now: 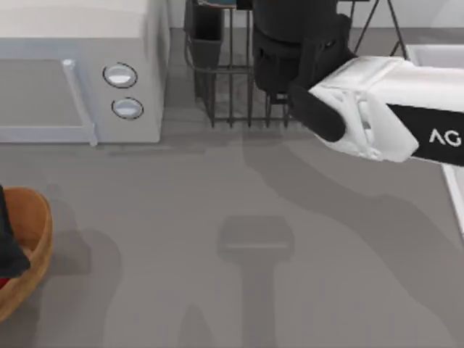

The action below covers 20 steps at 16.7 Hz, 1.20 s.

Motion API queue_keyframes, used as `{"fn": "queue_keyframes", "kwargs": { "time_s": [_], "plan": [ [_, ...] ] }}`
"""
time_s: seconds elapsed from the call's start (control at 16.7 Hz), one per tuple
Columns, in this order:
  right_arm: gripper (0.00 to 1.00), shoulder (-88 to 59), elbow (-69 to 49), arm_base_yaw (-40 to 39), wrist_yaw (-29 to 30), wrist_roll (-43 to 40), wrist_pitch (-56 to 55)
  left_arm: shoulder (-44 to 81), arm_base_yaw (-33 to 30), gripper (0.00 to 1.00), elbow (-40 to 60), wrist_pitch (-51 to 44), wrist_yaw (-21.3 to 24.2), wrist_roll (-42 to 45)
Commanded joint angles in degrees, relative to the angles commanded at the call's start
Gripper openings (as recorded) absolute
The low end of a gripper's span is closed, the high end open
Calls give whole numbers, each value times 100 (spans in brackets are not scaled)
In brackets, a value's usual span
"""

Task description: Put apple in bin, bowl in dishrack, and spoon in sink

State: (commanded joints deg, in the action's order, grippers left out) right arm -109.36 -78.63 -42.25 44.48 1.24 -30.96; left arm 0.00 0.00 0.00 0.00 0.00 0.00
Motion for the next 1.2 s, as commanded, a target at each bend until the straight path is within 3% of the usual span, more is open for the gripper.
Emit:
{"fn": "queue_keyframes", "kwargs": {
  "time_s": [0.24, 0.54, 1.2],
  "plan": [
    [0, -718, 204, 552, -583, -20, -854, 0, 0, 100, 0, 0, 0, 0],
    [0, -778, 225, 603, -636, -22, -919, 0, 0, 100, 0, 0, 0, 0],
    [83, -778, 225, 603, -636, -22, -919, 0, 0, 100, 0, 0, 0, 0]
  ]
}}
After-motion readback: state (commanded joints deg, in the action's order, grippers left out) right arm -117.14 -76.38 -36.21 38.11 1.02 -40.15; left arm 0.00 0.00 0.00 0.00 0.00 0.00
